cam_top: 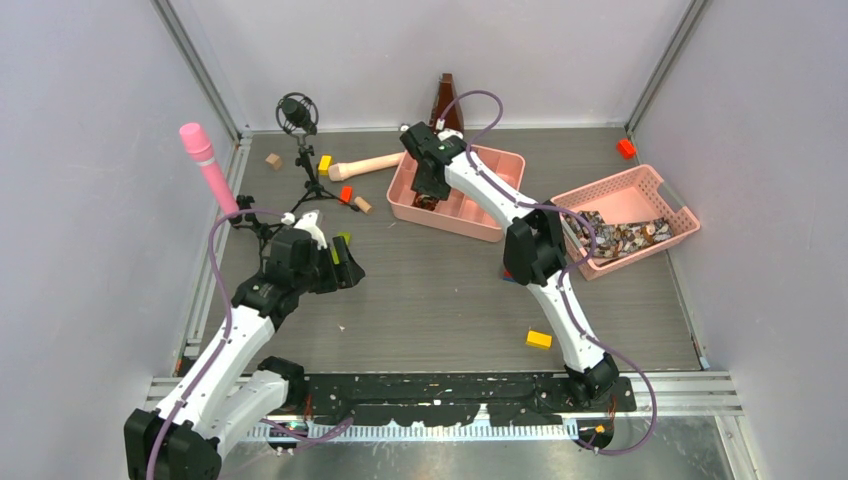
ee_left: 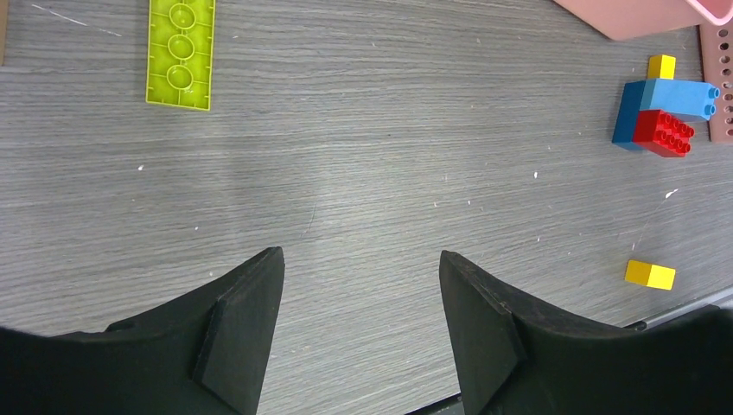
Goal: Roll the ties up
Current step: Place the tie in the storage box.
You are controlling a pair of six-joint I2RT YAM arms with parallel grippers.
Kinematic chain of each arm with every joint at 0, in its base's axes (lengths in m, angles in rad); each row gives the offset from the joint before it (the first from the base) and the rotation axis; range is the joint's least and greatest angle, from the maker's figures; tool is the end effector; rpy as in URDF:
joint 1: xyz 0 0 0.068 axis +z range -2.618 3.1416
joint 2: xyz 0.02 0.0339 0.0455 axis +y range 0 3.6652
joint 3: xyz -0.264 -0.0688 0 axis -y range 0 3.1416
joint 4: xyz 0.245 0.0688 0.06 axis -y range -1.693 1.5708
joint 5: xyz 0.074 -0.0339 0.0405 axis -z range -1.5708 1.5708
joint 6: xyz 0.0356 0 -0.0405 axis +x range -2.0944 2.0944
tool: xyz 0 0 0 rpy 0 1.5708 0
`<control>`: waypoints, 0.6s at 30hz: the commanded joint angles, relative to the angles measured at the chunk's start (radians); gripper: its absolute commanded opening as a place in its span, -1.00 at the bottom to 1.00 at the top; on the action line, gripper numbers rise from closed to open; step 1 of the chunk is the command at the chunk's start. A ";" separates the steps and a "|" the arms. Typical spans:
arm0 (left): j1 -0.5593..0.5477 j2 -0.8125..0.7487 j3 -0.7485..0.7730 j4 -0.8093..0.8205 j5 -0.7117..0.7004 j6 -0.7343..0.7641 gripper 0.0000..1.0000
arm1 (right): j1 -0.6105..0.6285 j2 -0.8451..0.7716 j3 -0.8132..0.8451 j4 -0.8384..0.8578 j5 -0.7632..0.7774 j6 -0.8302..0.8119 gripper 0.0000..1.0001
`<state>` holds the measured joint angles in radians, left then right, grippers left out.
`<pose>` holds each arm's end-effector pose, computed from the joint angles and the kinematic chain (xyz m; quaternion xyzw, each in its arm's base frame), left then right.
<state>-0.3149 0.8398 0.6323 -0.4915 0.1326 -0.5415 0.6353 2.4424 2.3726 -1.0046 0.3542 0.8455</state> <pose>0.1692 -0.0601 0.2480 -0.0745 0.9019 -0.2296 0.3583 0.4273 0.2997 0.2317 0.1431 0.9444 0.0371 0.2937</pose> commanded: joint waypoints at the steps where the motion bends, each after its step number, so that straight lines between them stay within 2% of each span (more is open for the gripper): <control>1: -0.004 -0.018 0.033 -0.009 0.010 0.008 0.38 | 0.000 0.011 0.025 -0.032 0.046 0.009 -0.19; 12: -0.004 -0.015 0.035 -0.012 0.006 0.007 0.38 | 0.001 -0.060 0.003 0.014 0.051 -0.010 0.30; 18: -0.004 -0.020 0.038 -0.015 -0.007 0.003 0.39 | 0.002 -0.089 0.004 0.021 0.046 -0.021 0.39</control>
<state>-0.3149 0.8391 0.6323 -0.4927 0.1314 -0.5415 0.6399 2.4447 2.3730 -0.9691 0.3584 0.8402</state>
